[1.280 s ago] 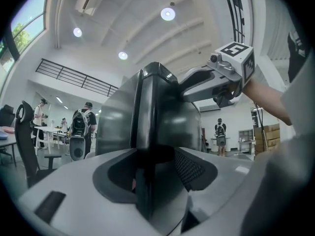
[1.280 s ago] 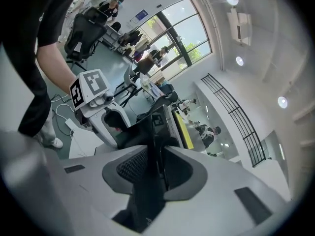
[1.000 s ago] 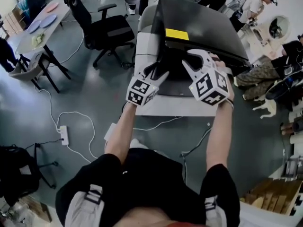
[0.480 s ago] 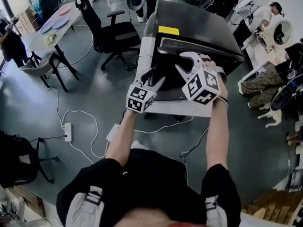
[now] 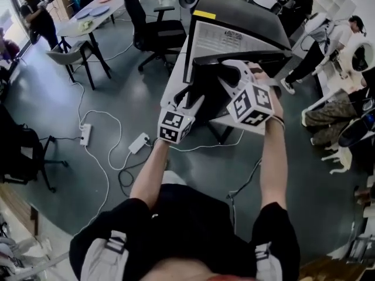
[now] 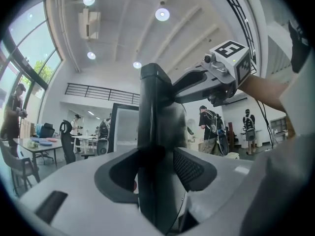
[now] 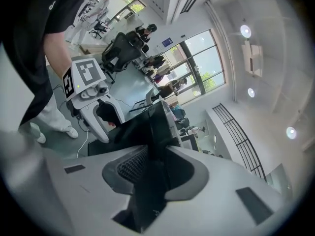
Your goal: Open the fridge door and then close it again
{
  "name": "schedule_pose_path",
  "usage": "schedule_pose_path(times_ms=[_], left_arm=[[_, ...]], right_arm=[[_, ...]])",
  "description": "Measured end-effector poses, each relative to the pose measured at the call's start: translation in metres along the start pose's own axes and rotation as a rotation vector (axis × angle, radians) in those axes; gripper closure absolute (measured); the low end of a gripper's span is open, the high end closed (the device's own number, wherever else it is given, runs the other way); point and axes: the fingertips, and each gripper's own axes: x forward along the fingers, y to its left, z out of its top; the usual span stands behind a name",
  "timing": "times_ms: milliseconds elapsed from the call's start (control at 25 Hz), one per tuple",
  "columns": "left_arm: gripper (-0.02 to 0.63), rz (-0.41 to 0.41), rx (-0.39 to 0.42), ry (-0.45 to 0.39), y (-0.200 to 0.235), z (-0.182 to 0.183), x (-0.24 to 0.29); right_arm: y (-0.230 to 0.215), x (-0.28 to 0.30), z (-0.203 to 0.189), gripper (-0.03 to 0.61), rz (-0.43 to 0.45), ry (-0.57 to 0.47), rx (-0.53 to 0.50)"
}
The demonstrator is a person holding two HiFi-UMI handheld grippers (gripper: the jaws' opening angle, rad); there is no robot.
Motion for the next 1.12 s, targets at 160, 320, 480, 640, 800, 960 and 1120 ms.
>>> schedule_pose_path(times_ms=[160, 320, 480, 640, 800, 960, 1120], left_arm=[[0.402, 0.046, 0.003, 0.019, -0.044, -0.004, -0.025], [0.403, 0.046, 0.001, 0.034, -0.09, -0.007, -0.047], [0.403, 0.011, 0.008, 0.034, -0.137, -0.01, -0.064], [0.411, -0.017, 0.023, 0.038, -0.184, -0.011, -0.065], [0.411, -0.075, 0.07, 0.069, -0.226, -0.013, -0.063], [0.425, -0.135, 0.07, 0.066, -0.256, -0.013, -0.063], [0.445, -0.187, 0.062, 0.078, -0.268, -0.011, -0.062]], right_arm=[[0.022, -0.036, -0.005, 0.488, 0.022, -0.047, -0.036], [0.042, -0.072, -0.01, 0.486, 0.016, -0.073, -0.072], [0.059, -0.108, -0.018, 0.485, -0.021, -0.09, -0.098], [0.069, -0.14, -0.041, 0.481, -0.069, -0.085, -0.117], [0.076, -0.171, -0.062, 0.48, -0.135, -0.079, -0.086], [0.08, -0.192, -0.079, 0.48, -0.17, -0.061, -0.021], [0.08, -0.206, -0.087, 0.48, -0.227, -0.076, 0.118]])
